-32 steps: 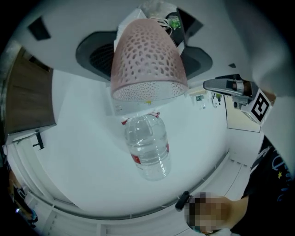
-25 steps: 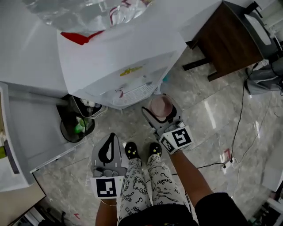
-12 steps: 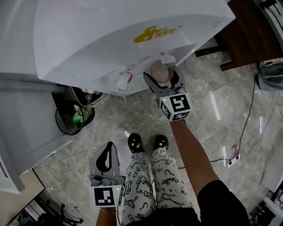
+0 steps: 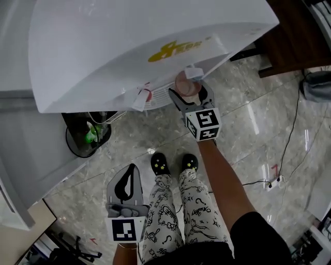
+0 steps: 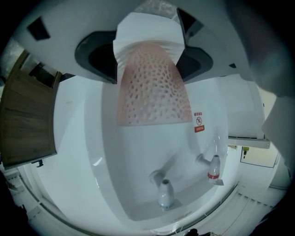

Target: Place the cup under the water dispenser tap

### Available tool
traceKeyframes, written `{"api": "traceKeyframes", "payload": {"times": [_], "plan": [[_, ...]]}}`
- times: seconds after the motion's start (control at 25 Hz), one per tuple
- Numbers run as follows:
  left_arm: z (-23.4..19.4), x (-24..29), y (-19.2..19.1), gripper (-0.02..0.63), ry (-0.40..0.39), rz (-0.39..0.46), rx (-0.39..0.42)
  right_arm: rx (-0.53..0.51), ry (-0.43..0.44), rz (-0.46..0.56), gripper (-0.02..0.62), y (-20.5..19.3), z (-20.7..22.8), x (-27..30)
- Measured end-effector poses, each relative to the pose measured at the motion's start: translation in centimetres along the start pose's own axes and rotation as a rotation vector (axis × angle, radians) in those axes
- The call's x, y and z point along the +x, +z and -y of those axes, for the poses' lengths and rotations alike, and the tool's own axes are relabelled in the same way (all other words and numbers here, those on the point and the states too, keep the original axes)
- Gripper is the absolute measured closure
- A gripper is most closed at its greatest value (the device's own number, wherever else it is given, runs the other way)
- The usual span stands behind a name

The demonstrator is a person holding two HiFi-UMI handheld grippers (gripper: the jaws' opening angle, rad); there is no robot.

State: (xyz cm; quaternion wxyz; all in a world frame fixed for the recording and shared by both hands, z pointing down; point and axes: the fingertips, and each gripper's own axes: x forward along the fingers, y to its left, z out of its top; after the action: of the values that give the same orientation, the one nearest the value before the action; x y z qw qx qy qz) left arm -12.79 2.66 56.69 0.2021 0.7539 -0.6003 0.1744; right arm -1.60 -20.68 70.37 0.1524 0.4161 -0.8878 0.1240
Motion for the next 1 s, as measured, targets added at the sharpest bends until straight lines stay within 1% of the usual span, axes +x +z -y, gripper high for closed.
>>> {"api": "traceKeyframes", "payload": {"times": [0.12, 0.24, 0.32, 0.4, 0.44, 0.52, 0.6, 0.68, 0.72, 0.8, 0.84, 0.88, 0.92, 1.0], "plan": [[0.0, -0.1, 0.3, 0.609, -0.003, -0.011, 0.015, 0.041, 0.011, -0.014, 0.192, -0.9, 0.0, -0.5], [-0.3, -0.4, 0.3, 0.609, 0.013, -0.023, 0.032, 0.064, 0.024, -0.028, 0.191, -1.2, -0.5, -1.3], [-0.4, -0.6, 0.7, 0.609, 0.025, -0.023, 0.035, 0.102, 0.033, -0.036, 0.19, -1.4, -0.9, -2.6], [-0.1, -0.9, 1.8, 0.609, 0.023, -0.007, 0.035, 0.148, 0.063, -0.036, 0.19, -1.2, -1.9, -4.9], [0.1, -1.1, 2.7, 0.609, 0.025, 0.007, 0.037, 0.158, 0.092, -0.028, 0.192, -0.6, -2.6, -6.4], [0.7, -1.9, 4.9, 0.609, 0.032, 0.032, 0.043, 0.144, 0.159, -0.015, 0.192, 1.7, -4.6, -10.1], [2.1, -3.6, 7.4, 0.609, 0.02, 0.037, 0.045, 0.151, 0.212, -0.026, 0.193, 5.0, -6.9, -14.7], [4.1, -5.8, 10.5, 0.609, -0.002, 0.051, 0.053, 0.2, 0.247, -0.031, 0.196, 9.2, -8.7, -19.7], [5.2, -6.7, 12.4, 0.609, -0.017, 0.074, 0.067, 0.224, 0.255, -0.007, 0.23, 12.0, -9.1, -21.9], [6.9, -7.9, 16.5, 0.609, -0.055, 0.128, 0.102, 0.267, 0.265, 0.111, 0.551, 18.6, -9.0, -25.3], [7.6, -8.5, 18.4, 0.609, -0.075, 0.149, 0.115, 0.281, 0.273, 0.175, 0.57, 21.9, -8.9, -26.9], [8.2, -9.3, 20.2, 0.609, -0.094, 0.163, 0.126, 0.283, 0.28, 0.217, 0.576, 24.7, -9.1, -28.5], [8.8, -10.3, 21.9, 0.609, -0.108, 0.175, 0.135, 0.272, 0.286, 0.231, 0.58, 27.0, -9.4, -30.2], [9.8, -12.5, 25.1, 0.609, -0.123, 0.201, 0.137, 0.232, 0.294, 0.222, 0.58, 30.7, -10.4, -33.1]]}}
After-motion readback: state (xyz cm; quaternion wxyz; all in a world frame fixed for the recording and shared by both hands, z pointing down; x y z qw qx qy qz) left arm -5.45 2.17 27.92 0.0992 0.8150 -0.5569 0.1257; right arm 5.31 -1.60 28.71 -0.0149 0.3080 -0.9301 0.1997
